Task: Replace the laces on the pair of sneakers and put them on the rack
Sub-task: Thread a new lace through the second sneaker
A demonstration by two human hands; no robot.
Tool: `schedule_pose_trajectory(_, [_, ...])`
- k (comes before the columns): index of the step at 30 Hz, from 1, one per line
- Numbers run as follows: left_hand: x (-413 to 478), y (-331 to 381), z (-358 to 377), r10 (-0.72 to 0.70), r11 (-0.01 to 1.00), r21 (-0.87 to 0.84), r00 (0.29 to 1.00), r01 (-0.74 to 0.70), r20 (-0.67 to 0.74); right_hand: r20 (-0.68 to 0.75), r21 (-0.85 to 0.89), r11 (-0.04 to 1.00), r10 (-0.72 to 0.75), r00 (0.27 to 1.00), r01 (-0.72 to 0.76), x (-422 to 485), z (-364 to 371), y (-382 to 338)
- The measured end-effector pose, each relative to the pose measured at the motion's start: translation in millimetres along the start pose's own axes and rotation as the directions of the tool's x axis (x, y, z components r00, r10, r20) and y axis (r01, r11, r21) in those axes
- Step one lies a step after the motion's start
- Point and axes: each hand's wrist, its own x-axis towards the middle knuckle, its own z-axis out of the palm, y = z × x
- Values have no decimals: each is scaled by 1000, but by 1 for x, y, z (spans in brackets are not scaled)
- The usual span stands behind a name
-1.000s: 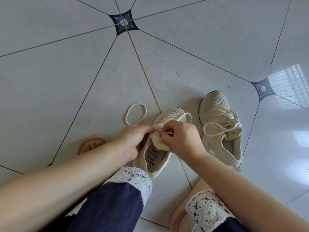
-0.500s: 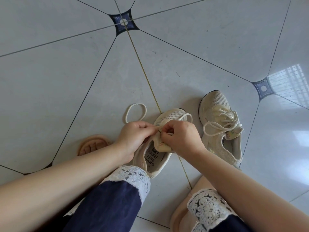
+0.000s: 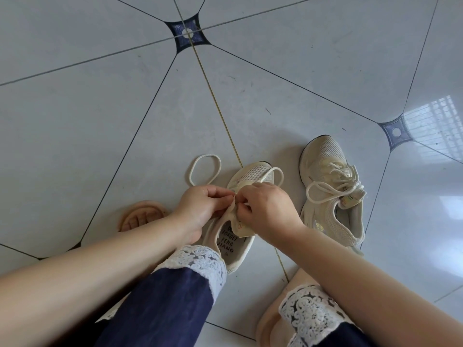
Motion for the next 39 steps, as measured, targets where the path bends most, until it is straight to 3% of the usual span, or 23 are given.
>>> schedule_pose_trajectory(3, [0, -1, 0, -40, 996, -84, 999, 40, 9, -12, 114, 991, 77, 997, -75, -1, 1, 0])
schedule_pose_trajectory(7, [-2, -4, 1, -65, 987, -143, 997, 69, 31, 19, 18, 995, 99, 995, -100, 0, 6, -1])
schedule_pose_trajectory(9, [-2, -5, -1, -26, 993, -112, 1000, 27, 16, 22, -30, 993, 118, 993, -117, 3, 9, -3])
schedule_pose_trajectory(14, [-1, -2, -4, 79, 985, 154, 997, -78, 4, -2, 17, 991, 130, 992, -130, 1, 8, -1])
schedule_pose_trajectory(19, [1, 2, -6, 93, 984, 155, 995, -89, -22, -29, 59, 991, 124, 992, -123, -1, 6, -1])
schedule_pose_trajectory(27, [-2, -2, -2, 111, 991, 87, 991, -105, -70, 56, 68, 985, 157, 986, -161, 2, 3, -1])
schedule_pose_trajectory(30, [-3, -3, -2, 176, 978, 134, 980, -163, -93, 107, 64, 979, 184, 977, -191, 5, 1, -2])
schedule_pose_trajectory(33, [-6, -4, -3, 298, 918, 294, 952, -266, -68, 135, 66, 977, 193, 972, -203, 8, 0, -2])
schedule_pose_trajectory(35, [-7, -3, -5, 345, 882, 349, 939, -316, -20, 115, 78, 975, 199, 973, -208, 7, 0, -2])
schedule_pose_trajectory(39, [-4, -2, -7, 295, 929, 238, 955, -284, -12, 32, 152, 969, 191, 981, -194, 1, 2, -1])
